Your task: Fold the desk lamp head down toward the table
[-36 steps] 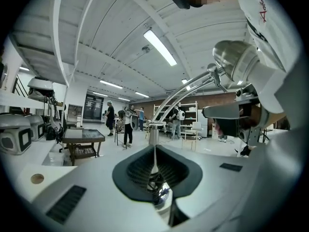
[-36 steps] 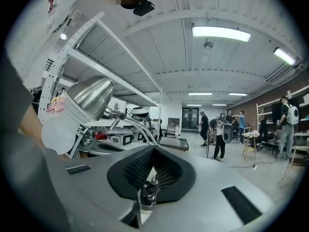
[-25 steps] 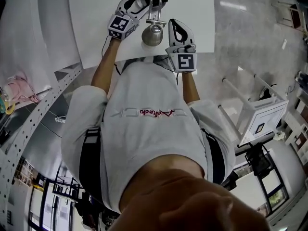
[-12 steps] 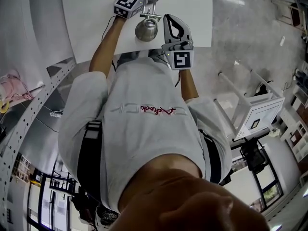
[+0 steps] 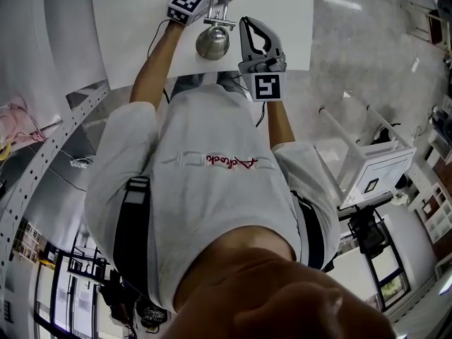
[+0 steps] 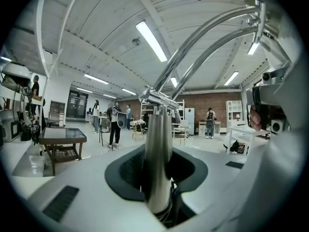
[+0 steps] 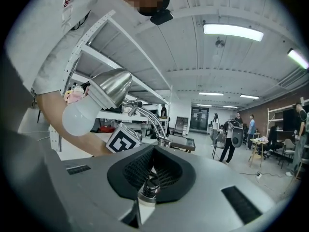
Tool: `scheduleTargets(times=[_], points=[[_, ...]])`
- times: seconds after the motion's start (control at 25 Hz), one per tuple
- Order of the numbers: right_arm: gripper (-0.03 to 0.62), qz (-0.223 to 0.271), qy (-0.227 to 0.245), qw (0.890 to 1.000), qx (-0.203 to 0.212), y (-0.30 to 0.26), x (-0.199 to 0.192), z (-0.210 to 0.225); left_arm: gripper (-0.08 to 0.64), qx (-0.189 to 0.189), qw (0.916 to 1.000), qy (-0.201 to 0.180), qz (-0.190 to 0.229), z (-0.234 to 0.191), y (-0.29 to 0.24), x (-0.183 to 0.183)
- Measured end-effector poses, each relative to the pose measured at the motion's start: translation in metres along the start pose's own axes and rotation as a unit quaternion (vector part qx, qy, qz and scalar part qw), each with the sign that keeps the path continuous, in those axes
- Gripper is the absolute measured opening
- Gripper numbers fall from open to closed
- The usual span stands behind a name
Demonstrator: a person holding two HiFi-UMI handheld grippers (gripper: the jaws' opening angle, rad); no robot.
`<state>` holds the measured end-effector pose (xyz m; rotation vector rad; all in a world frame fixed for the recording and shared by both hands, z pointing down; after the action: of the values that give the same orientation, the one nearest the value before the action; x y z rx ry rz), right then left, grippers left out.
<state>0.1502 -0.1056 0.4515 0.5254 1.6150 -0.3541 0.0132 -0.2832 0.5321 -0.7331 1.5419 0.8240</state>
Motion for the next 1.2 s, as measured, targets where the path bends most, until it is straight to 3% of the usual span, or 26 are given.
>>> scheduleTargets(times=[0.16, 0.24, 0.32, 0.4, 0.44, 0.52, 0.64, 0.76, 0.92, 1.2], points=[[0.025, 0.001, 0.012, 1.0, 0.011, -0.008, 0.002, 0.005, 0.138, -0.003, 1.0, -0.004, -0.002, 0.0, 0.0, 0.001], [0.025, 0.031, 0.03, 0.999, 0.018, -0.014, 0.006, 0.008, 0.138, -0.004, 1.0, -0.004, -0.001, 0.0, 0.0, 0.001], [0.025, 0.062, 0.076, 0.994, 0.039, -0.019, 0.011, 0.009, 0.138, -0.004, 1.0, -0.002, -0.001, 0.0, 0.0, 0.001], [0.049, 0.057, 0.137, 0.986, 0.071, -0.022, 0.013, 0.008, 0.138, -0.004, 1.0, -0.003, -0.001, 0.0, 0.0, 0.0], [0.12, 0.05, 0.169, 0.98, 0.088, -0.022, 0.014, 0.006, 0.138, -0.005, 1.0, -0.003, -0.001, 0.0, 0.0, 0.001], [0.158, 0.05, 0.238, 0.963, 0.117, -0.024, 0.016, 0.002, 0.14, -0.004, 1.0, -0.002, -0.001, 0.0, -0.001, 0.002], [0.222, 0.069, 0.35, 0.921, 0.158, -0.028, 0.019, -0.006, 0.14, -0.003, 1.0, -0.001, -0.001, 0.0, 0.0, 0.001], [0.257, 0.094, 0.403, 0.891, 0.186, -0.038, 0.024, -0.009, 0.14, -0.003, 1.0, 0.0, -0.003, 0.0, 0.0, 0.0], [0.262, 0.115, 0.419, 0.875, 0.215, -0.056, 0.029, -0.006, 0.14, -0.002, 1.0, -0.001, -0.009, 0.0, -0.001, 0.0], [0.248, 0.146, 0.424, 0.858, 0.249, -0.081, 0.03, -0.018, 0.14, 0.001, 0.9999, -0.006, -0.014, -0.001, 0.001, 0.002]])
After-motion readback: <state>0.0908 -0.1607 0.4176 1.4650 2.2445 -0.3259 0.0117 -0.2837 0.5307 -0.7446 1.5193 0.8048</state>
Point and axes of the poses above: the fingertips, and each gripper's own axes: y backward along the fingers, z to its right, x out of its top, the point moved 10 cm from there along y, backward along the fingers, and after that the axes turned 15 degrees about z, right-handed, at the moved point
